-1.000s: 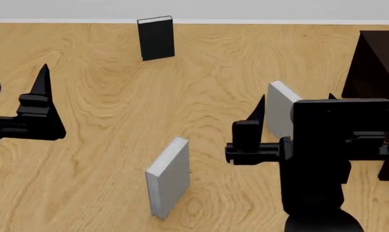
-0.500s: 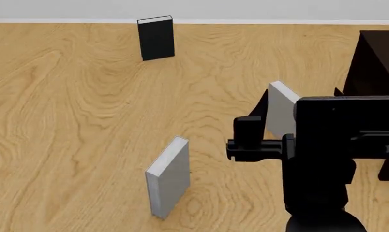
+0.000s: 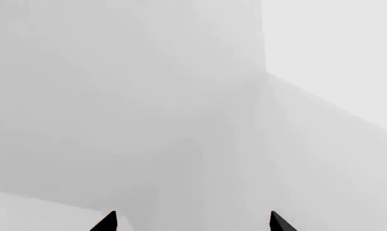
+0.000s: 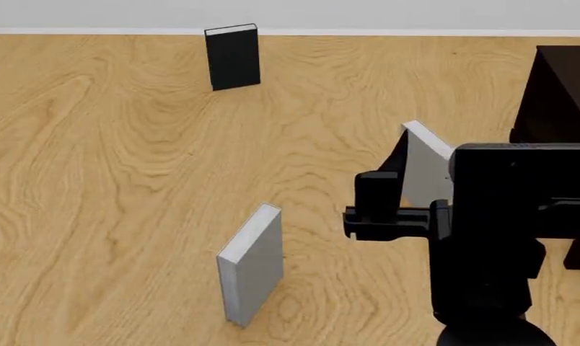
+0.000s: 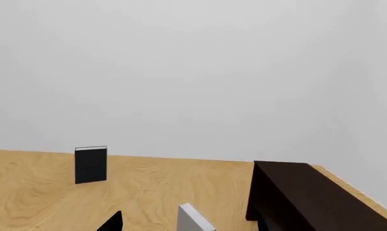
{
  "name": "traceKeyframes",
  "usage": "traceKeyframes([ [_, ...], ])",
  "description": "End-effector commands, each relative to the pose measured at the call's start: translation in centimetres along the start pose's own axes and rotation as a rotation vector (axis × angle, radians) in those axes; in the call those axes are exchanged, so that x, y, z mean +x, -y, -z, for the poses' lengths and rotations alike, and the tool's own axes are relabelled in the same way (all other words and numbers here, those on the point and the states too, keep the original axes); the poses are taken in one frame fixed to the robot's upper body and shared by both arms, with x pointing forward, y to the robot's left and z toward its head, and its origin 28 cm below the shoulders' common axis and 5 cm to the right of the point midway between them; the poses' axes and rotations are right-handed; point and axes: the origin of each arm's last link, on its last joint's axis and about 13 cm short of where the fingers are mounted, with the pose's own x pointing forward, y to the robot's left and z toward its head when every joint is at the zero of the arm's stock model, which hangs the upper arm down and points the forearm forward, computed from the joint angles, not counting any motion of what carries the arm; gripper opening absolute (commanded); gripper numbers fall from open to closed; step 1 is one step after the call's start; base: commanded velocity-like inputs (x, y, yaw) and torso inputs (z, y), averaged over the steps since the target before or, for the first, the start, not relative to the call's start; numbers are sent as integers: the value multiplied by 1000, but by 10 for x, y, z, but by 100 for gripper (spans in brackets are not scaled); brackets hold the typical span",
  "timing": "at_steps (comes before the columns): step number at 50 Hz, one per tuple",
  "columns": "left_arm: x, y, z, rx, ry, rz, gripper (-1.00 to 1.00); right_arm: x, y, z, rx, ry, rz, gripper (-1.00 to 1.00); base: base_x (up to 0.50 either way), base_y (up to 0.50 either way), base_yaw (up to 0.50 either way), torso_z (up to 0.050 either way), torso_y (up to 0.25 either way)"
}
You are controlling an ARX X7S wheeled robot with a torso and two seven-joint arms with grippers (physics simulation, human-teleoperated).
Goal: Pick up the book on the right and place it on the cabinet shelf.
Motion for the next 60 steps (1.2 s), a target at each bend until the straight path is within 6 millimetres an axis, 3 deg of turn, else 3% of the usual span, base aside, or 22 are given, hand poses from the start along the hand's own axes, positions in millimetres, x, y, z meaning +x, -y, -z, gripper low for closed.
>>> traceKeyframes([
  [1,-9,-22,-25,-114,209,-168,100,-1,0,-4,-2,-10,1,100,0,0,0,0,0],
  [19,-9,-19,-27,-7,233,-178,100,3,3,-6,-30,-10,58,100,0,0,0,0,0],
  [33,-10,-19,-25,0,229,-159,100,5,2,-7,-32,-25,63,100,12,0,0,42,0],
  [60,-11,-17,-22,48,225,-146,100,5,3,-6,-44,-34,55,100,357,0,0,0,0],
])
